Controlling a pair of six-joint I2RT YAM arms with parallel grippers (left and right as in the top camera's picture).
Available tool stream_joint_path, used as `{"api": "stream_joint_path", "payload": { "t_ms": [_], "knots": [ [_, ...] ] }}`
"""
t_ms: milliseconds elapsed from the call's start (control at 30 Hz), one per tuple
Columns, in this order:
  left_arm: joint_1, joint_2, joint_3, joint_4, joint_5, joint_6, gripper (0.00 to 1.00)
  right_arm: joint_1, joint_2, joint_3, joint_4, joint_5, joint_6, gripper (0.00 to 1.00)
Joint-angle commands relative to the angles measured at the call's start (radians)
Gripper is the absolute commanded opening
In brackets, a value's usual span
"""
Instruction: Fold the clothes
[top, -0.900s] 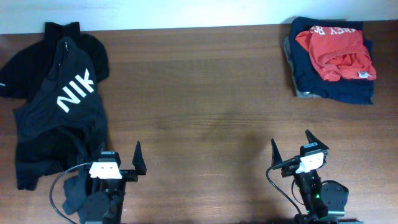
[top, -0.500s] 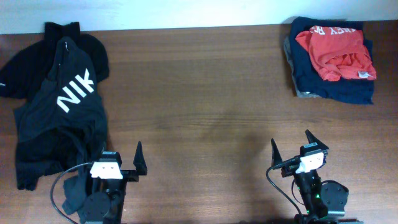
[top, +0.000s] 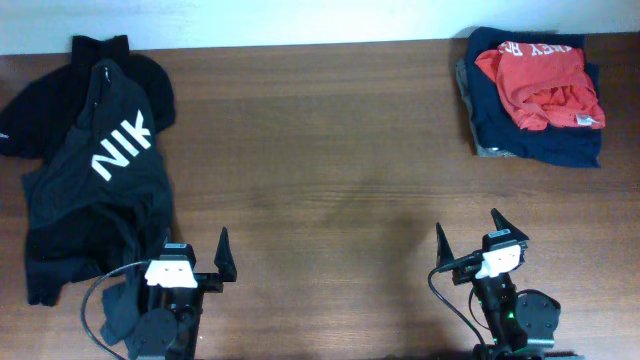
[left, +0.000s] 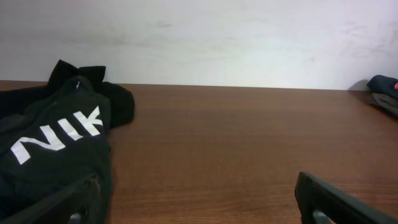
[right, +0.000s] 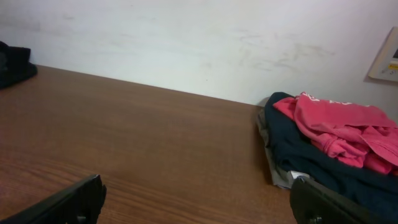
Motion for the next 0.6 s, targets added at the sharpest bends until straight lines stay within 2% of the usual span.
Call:
{"api": "stream_joint_path", "payload": {
  "t_ms": [0,567],
  "knots": [
    [-0.004,-0.009,-0.007,-0.001,-0.003,0.016,0.99,0.005,-0.006,-0.006,-0.004,0.012,0.011,0.99],
    [-0.004,-0.009,-0.007,-0.001,-0.003,0.016,0.99,0.005,-0.006,-0.006,-0.004,0.012,0.011,0.99]
  ]
}}
